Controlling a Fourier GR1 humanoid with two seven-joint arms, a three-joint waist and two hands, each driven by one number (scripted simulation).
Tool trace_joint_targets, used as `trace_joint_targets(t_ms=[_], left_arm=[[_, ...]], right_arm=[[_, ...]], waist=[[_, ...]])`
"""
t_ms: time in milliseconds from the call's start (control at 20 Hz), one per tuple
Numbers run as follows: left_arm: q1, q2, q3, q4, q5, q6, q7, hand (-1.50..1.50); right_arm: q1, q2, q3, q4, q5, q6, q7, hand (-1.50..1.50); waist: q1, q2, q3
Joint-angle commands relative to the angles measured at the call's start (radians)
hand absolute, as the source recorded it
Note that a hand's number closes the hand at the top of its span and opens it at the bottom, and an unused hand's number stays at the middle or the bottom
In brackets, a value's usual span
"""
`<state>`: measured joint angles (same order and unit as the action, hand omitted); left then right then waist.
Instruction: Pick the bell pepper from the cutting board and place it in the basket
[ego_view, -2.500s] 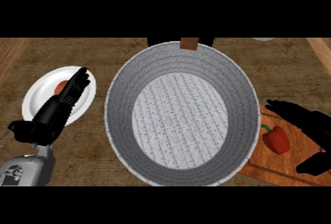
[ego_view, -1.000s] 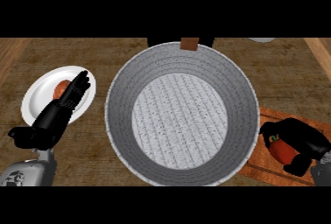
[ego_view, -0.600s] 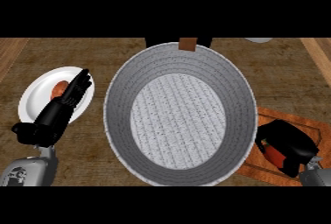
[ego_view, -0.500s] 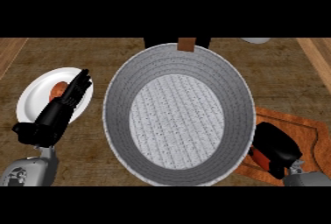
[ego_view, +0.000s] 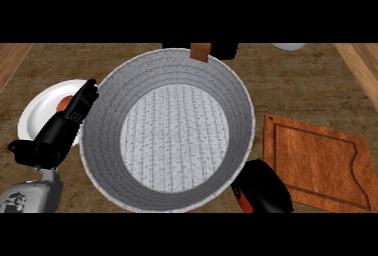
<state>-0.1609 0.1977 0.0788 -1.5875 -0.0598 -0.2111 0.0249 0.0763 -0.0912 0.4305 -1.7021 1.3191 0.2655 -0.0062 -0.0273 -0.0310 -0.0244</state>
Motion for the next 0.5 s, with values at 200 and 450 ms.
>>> trace_joint_targets(t_ms=[200,450], left_arm=[[0.01,0.002,0.002,0.01,0.009,-0.014,0.001,0.0],[0.013,0.009,0.009,0.004,0.011,-0.02,-0.002,0.0]], right_arm=[[0.153,0.089,0.35,-0.201,-0.278,-0.288,0.256,1.5],[0.16,0.09,0.572,-0.346,-0.267,-0.514,0.434,1.5]], waist=[[-0.003,0.013,0.03],[-0.004,0.008,0.023]])
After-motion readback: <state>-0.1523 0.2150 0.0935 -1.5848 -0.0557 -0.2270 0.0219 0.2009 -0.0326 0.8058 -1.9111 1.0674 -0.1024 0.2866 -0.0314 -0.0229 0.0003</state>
